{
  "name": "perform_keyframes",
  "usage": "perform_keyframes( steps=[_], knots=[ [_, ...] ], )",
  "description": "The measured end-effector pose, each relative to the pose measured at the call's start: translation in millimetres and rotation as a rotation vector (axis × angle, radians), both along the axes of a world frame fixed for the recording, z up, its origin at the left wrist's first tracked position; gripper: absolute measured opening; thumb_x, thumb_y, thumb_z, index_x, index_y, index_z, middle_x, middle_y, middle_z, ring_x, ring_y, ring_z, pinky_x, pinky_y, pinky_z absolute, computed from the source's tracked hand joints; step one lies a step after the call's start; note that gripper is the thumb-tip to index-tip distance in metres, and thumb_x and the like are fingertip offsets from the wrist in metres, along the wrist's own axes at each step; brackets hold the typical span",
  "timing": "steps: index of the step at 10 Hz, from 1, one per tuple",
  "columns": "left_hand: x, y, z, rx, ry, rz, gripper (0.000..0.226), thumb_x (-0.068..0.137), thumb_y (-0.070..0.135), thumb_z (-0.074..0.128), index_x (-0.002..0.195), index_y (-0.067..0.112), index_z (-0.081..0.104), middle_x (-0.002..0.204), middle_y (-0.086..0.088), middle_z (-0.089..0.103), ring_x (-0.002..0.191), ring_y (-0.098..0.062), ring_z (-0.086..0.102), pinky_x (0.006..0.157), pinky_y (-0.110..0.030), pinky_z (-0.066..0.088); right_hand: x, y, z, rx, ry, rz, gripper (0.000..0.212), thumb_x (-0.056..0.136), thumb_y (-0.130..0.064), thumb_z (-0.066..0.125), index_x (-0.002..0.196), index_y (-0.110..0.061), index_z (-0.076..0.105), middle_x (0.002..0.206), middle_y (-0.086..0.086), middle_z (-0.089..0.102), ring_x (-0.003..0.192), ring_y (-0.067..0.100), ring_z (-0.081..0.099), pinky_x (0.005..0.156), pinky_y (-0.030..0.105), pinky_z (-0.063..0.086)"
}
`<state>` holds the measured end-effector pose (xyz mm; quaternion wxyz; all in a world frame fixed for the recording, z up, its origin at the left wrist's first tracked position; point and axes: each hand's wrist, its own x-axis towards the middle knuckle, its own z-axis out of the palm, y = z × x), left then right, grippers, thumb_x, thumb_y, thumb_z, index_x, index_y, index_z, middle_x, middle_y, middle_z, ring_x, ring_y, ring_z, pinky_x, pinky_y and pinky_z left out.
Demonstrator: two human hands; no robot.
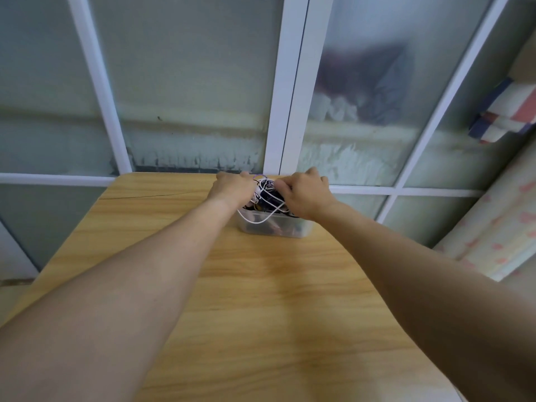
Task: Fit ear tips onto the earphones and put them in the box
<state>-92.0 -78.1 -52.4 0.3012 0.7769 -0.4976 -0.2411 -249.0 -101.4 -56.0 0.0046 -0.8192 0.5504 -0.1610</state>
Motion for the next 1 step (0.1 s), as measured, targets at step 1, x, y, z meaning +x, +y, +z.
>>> perform_keyframes(
  steps=[1],
  knots=[
    [8.4, 7.6, 2.4, -0.084, 0.057, 0.156, 0.054, 0.098, 0.034, 0.035, 0.138, -0.002, 0.033, 0.138, -0.025, 0.046, 0.126, -0.040, 0.046, 0.100, -0.040, 0.038, 3.3, 16.0, 10.3, -0.018, -0.062, -0.036, 0.041, 0.102, -0.046, 0.030, 0.133, -0.033, 0.054, 0.137, 0.001, 0.052, 0.126, 0.034, 0.035, 0.100, 0.046, 0.026]
  ],
)
